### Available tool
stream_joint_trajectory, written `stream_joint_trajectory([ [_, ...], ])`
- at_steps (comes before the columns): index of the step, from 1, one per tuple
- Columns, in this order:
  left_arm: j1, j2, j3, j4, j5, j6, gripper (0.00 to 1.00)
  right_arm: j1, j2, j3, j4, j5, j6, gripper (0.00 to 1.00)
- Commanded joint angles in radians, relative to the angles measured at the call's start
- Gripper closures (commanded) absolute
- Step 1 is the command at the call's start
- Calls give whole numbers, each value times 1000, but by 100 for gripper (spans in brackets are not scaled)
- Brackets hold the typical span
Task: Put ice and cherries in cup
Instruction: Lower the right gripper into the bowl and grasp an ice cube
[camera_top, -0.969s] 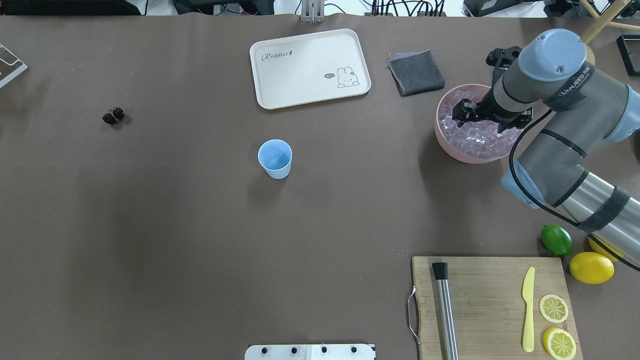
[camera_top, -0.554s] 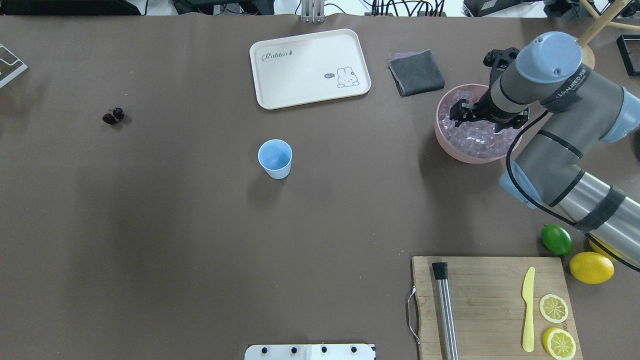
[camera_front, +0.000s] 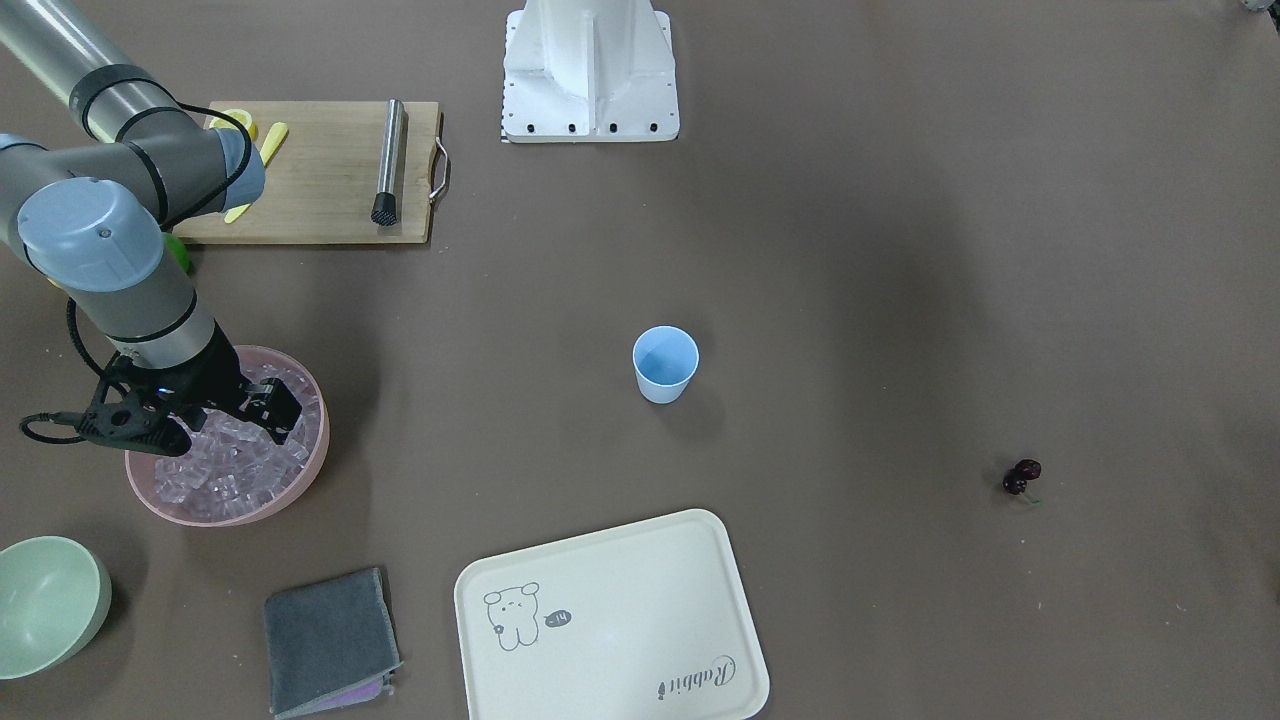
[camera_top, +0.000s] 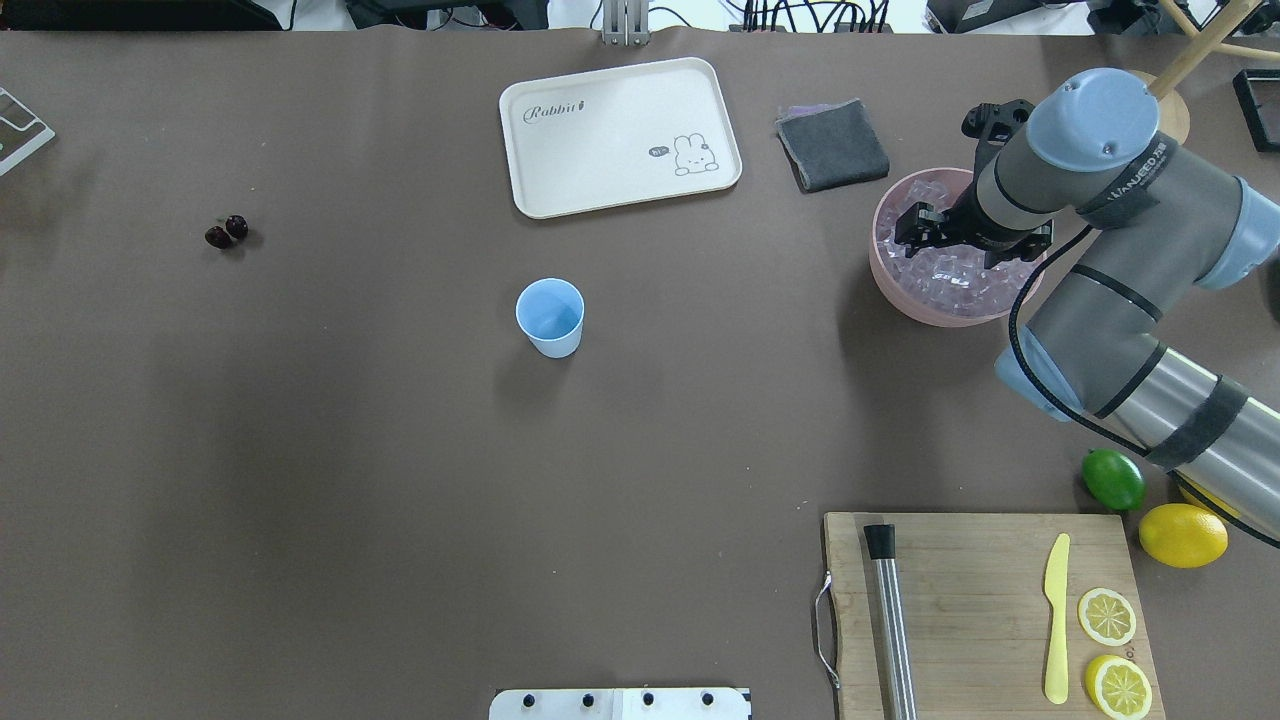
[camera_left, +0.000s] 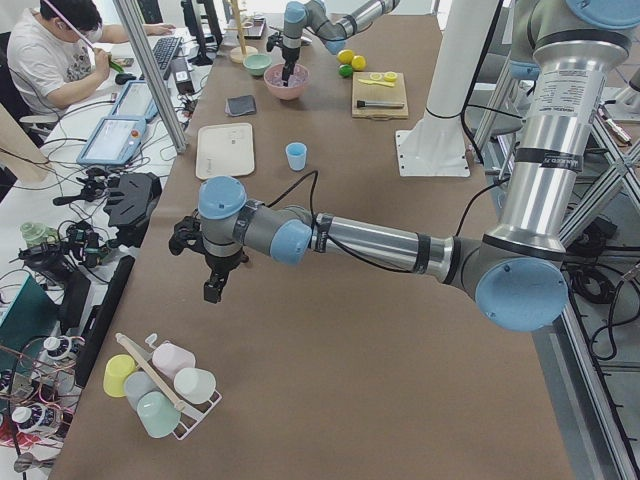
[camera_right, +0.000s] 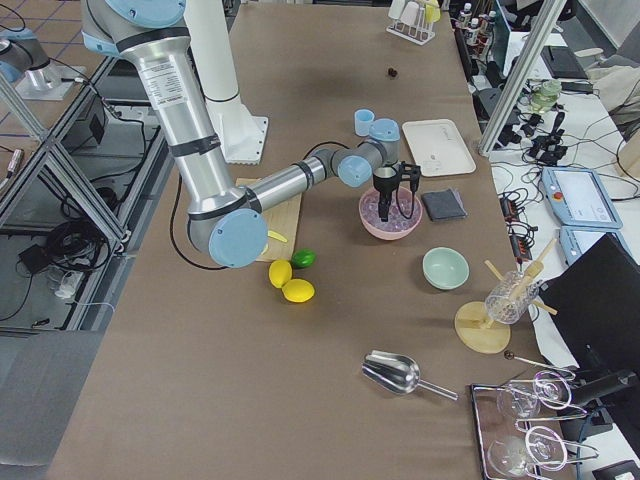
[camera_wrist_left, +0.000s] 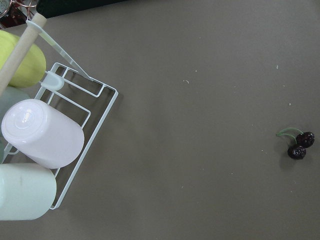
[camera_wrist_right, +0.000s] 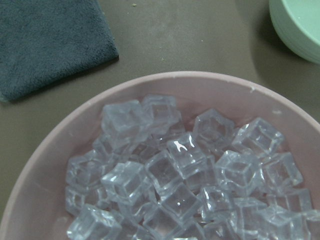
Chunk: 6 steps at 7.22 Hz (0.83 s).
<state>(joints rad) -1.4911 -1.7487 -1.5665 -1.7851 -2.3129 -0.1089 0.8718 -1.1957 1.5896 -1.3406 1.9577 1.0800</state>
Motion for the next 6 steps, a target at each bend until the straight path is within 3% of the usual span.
stream_joint_trajectory([
  [1, 0, 0, 3, -11, 1, 0, 3, -5, -5, 0, 0, -2, 1, 6],
  [2, 2, 0, 5, -11, 1, -2, 3, -5, -5, 0, 0, -2, 1, 13],
  [5, 2, 0, 3, -11, 1, -2, 3, -4, -7, 10, 0, -3, 0, 53],
  [6, 2, 0, 3, -11, 1, -2, 3, -4, -7, 10, 0, -3, -5, 61],
])
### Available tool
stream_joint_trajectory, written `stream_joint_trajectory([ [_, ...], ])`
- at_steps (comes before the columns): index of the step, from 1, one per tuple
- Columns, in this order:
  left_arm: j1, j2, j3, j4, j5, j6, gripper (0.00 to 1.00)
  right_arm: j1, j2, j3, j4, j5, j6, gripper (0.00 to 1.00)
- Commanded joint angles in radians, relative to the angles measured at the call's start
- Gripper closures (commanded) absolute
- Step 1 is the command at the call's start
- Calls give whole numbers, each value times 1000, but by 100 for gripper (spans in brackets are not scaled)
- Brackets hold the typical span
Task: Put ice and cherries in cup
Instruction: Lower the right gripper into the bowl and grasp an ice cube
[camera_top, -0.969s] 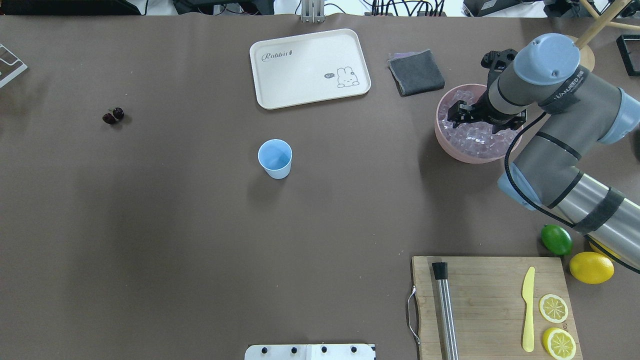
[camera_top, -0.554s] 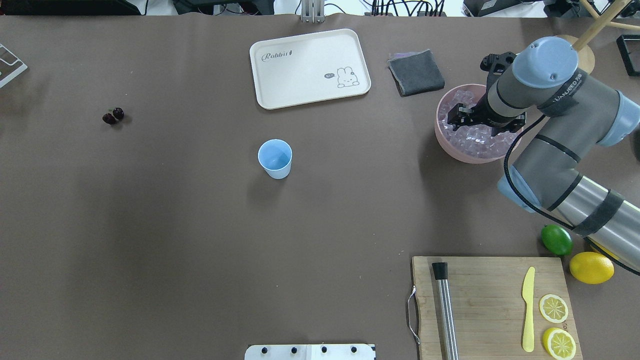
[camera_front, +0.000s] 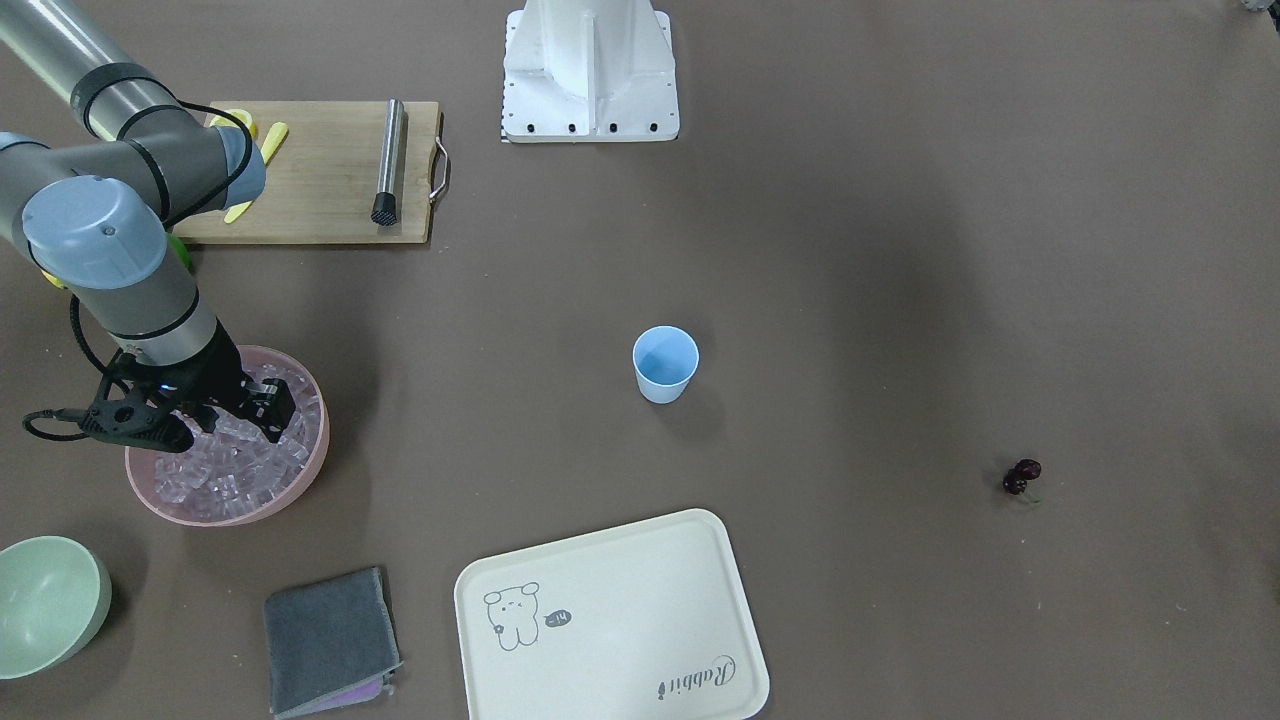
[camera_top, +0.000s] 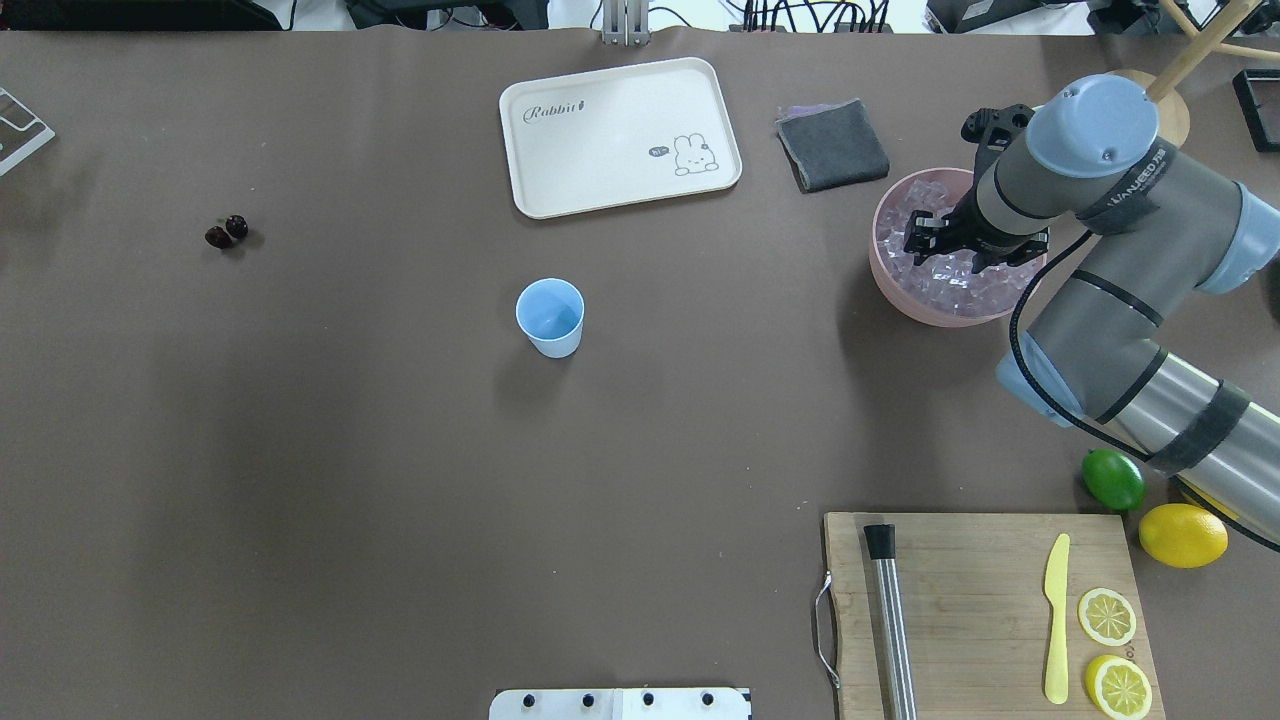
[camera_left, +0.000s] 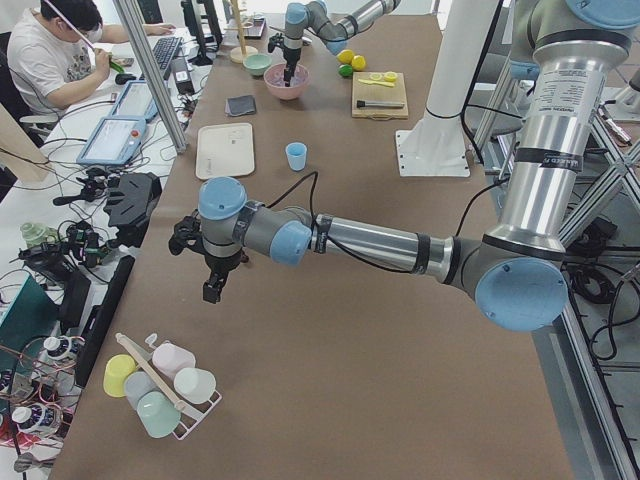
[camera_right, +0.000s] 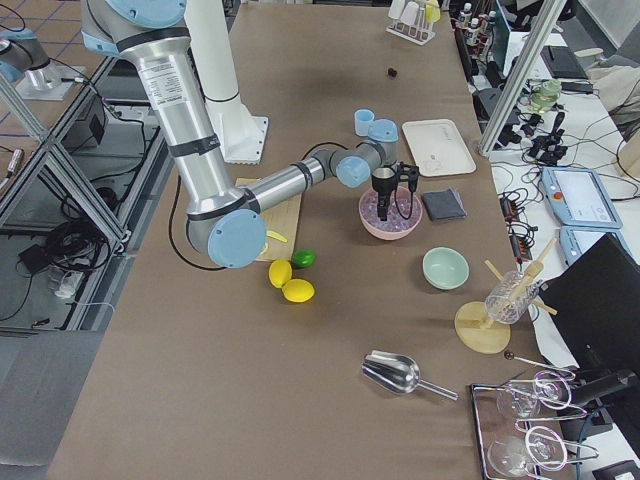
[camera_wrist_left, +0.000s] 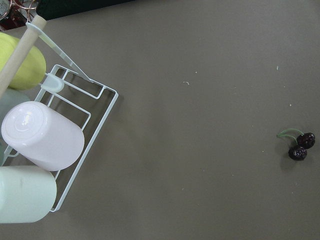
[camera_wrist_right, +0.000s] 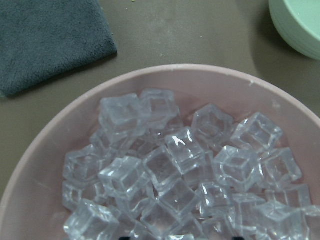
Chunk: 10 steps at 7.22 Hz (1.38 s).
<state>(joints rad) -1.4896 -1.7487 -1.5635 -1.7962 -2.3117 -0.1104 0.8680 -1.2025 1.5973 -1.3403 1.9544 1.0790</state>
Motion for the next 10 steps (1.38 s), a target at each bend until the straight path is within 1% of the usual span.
stream_joint_trajectory([
  [1, 0, 0, 3, 0, 0, 0, 3, 0, 0, 3, 0, 0, -5, 66],
  [2, 0, 0, 6, -2, 0, 0, 3, 0, -3, 3, 0, -2, -10, 71],
  [3, 0, 2, 5, -2, -2, 0, 3, 2, -5, 4, 0, -11, -10, 79],
  [4, 0, 2, 5, -2, -2, 0, 3, 6, -5, 15, -2, -9, -11, 94],
  [5, 0, 2, 5, -2, -2, 0, 3, 41, -9, 62, -17, 17, -20, 100],
  [6, 0, 2, 3, -2, -2, 0, 2, 69, -20, 119, -39, 78, -34, 100],
  [7, 0, 2, 3, -2, -2, -2, 3, 71, -3, 142, -84, 89, -34, 100],
  [8, 0, 2, 10, 0, -2, 1, 2, 60, 41, 150, -108, 86, -33, 100],
  [9, 0, 2, 8, -2, -2, 0, 2, 7, 91, 148, -144, 74, -31, 100],
  [10, 0, 2, 10, -2, -2, 0, 2, -41, 194, 133, -240, 48, -21, 100],
])
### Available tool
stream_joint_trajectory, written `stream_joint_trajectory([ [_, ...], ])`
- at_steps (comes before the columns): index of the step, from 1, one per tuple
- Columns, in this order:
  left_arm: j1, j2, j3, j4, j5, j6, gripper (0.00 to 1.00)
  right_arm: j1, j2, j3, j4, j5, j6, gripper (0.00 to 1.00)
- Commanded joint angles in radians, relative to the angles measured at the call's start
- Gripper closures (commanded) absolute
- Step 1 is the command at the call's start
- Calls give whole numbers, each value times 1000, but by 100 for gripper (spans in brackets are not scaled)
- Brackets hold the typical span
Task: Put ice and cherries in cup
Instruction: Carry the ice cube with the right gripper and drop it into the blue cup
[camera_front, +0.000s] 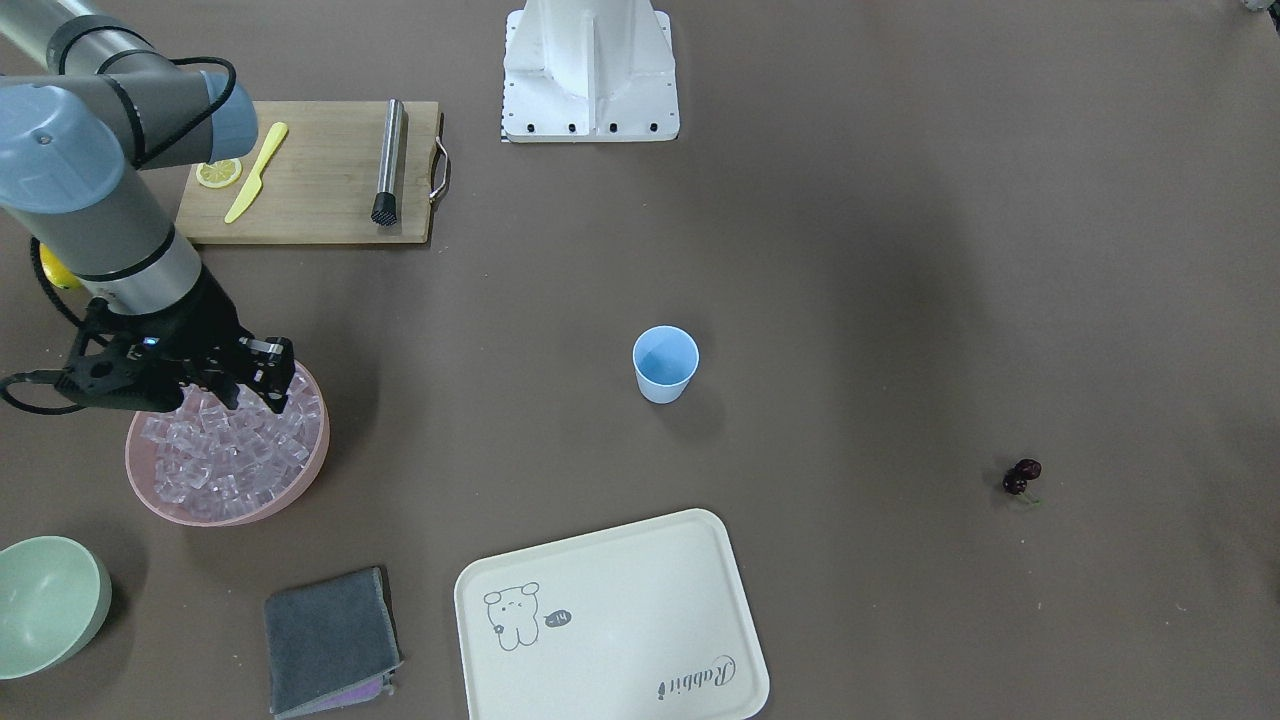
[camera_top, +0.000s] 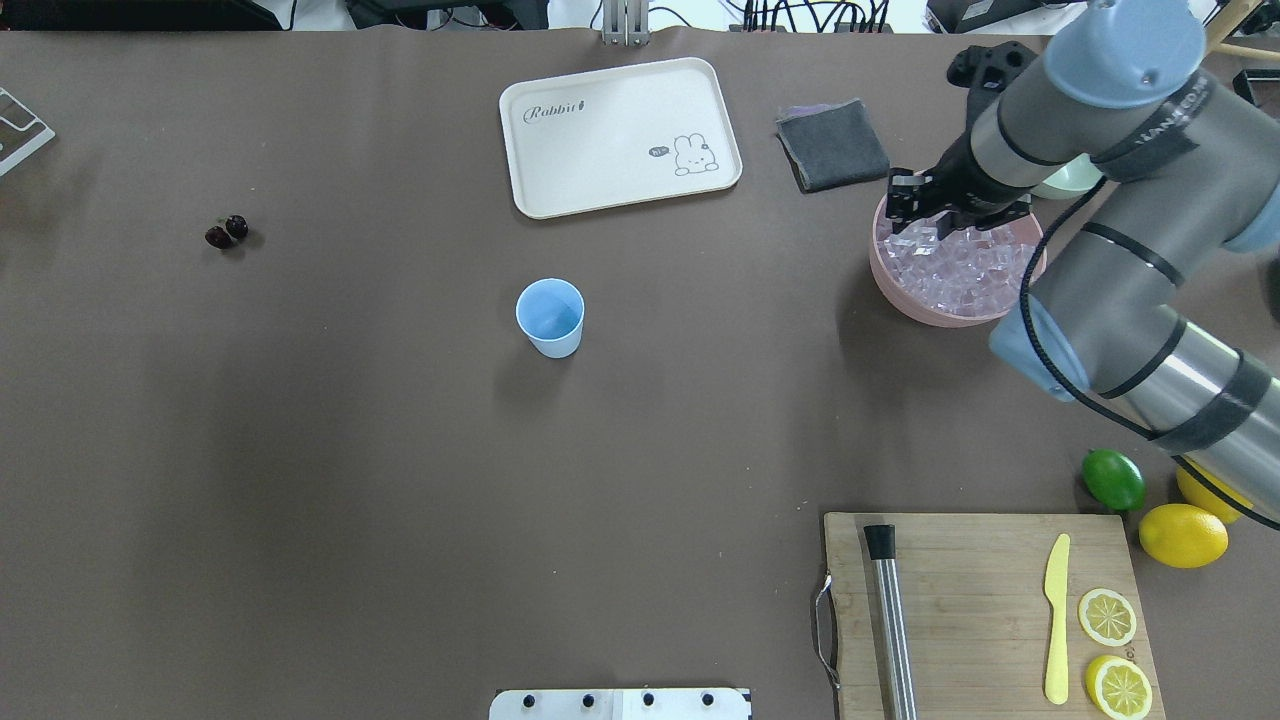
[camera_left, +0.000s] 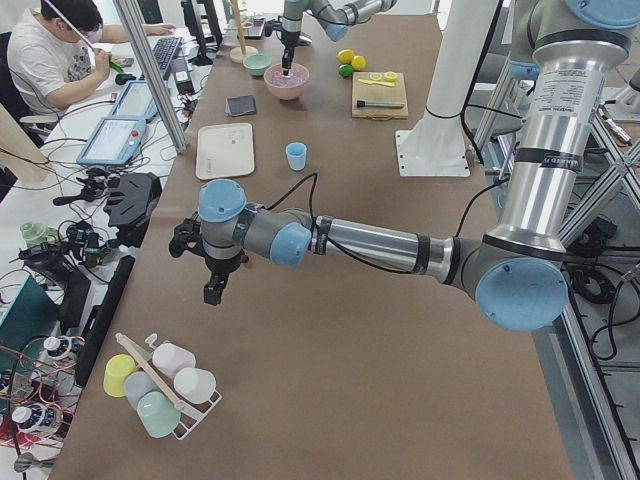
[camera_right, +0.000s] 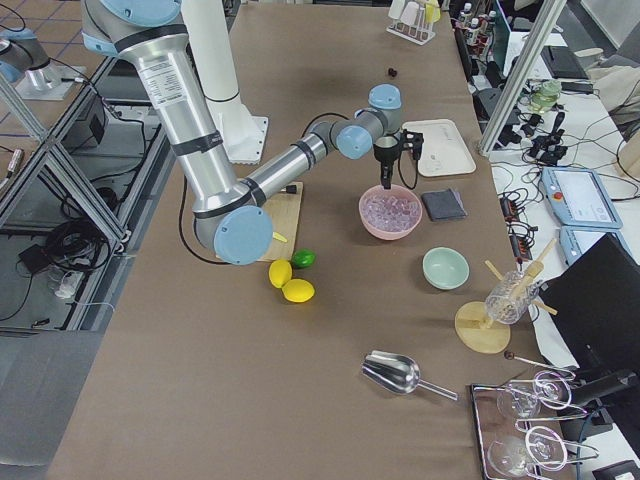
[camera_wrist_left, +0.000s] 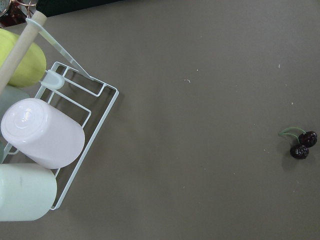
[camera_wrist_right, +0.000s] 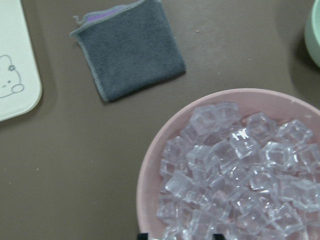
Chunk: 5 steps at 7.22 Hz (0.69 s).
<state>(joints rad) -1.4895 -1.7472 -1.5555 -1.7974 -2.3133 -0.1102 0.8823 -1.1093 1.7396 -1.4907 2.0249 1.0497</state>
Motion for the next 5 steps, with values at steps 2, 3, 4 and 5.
stream_joint_trajectory([
  [2, 0, -2, 6, 0, 0, 0, 2, -127, 294, -37, -230, -50, 29, 100],
  [3, 0, -2, 14, -11, 0, 0, 2, -170, 363, -95, -227, -70, 47, 100],
  [4, 0, 0, 15, -16, 0, 0, 2, -205, 490, -236, -226, -115, 49, 100],
  [5, 0, 0, 15, -20, 0, -2, 2, -224, 566, -338, -203, -120, 55, 100],
])
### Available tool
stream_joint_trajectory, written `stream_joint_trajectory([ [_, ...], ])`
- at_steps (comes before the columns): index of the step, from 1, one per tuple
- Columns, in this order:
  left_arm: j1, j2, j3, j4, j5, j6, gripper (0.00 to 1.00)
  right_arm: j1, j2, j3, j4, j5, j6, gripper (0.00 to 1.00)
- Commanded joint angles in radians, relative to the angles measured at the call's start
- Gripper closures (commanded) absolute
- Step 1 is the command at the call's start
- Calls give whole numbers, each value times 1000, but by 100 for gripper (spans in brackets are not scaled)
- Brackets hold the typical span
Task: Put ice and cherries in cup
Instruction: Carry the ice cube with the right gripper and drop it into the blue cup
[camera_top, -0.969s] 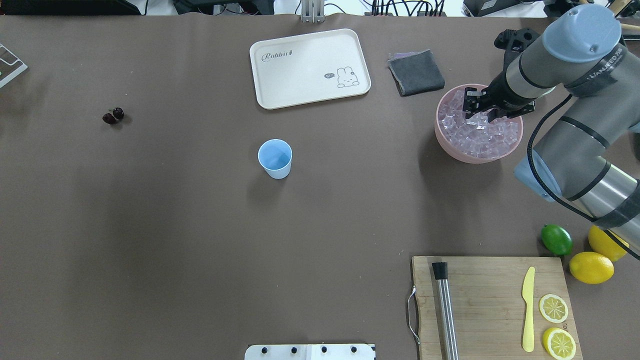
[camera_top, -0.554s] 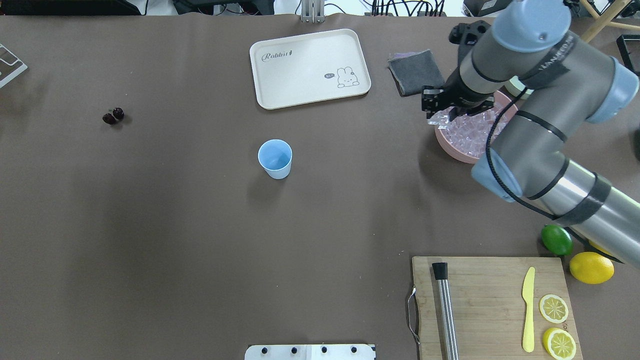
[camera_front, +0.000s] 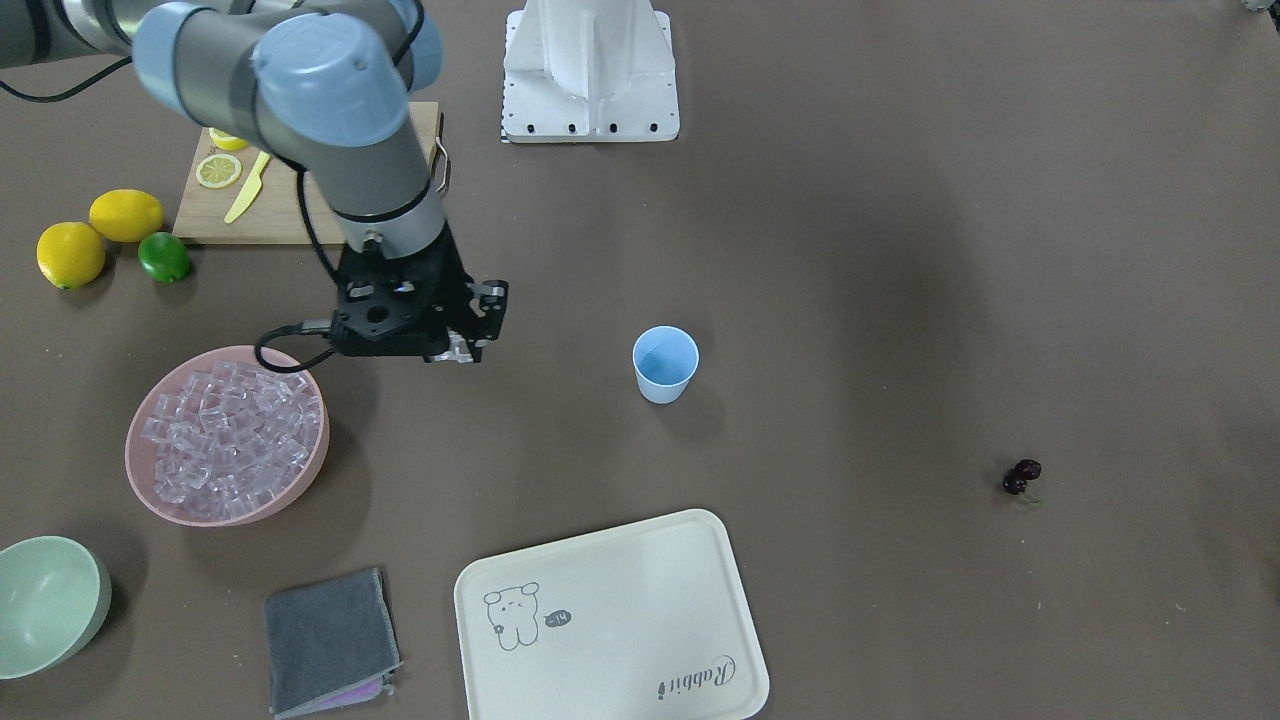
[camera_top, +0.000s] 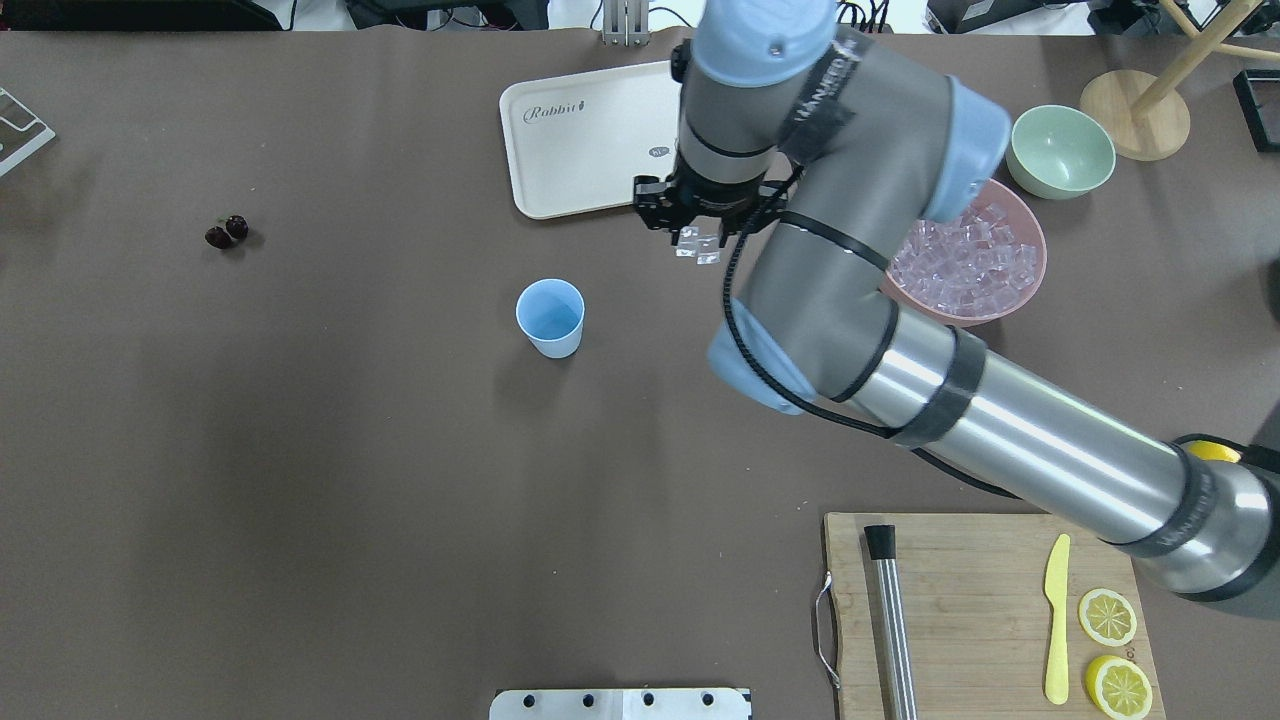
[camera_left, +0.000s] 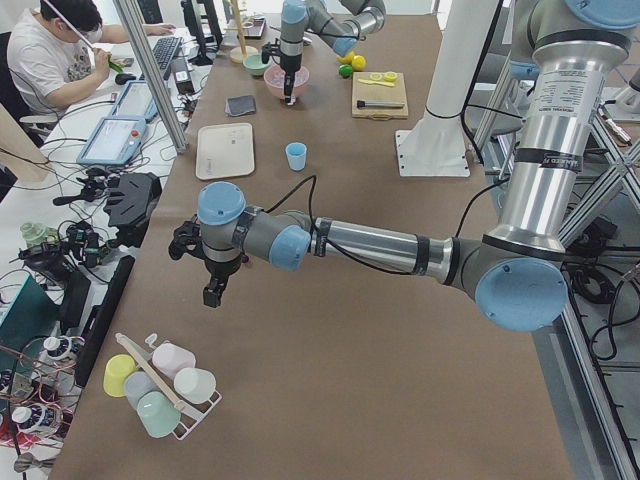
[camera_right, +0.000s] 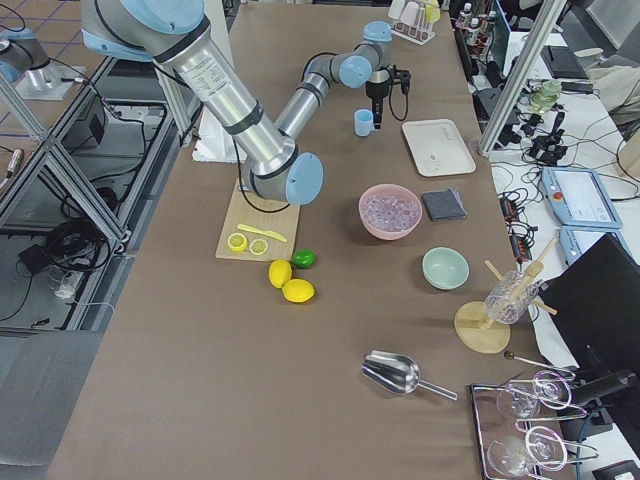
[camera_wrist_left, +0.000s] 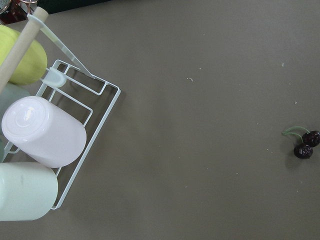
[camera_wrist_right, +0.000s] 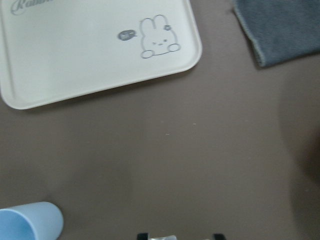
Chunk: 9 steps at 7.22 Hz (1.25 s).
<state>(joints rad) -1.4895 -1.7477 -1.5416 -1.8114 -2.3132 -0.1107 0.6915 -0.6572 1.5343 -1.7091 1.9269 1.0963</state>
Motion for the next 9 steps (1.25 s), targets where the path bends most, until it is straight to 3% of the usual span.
stream_joint_trajectory([
  [1, 0, 1, 1, -8, 0, -1, 2, -44, 120, -153, 63, -25, 8, 100],
  [3, 0, 1, 0, -8, 0, -1, 2, -101, 145, -184, 101, -98, 37, 100],
  [9, 0, 1, 3, -8, 0, -1, 2, -162, 145, -240, 215, -150, 39, 100],
])
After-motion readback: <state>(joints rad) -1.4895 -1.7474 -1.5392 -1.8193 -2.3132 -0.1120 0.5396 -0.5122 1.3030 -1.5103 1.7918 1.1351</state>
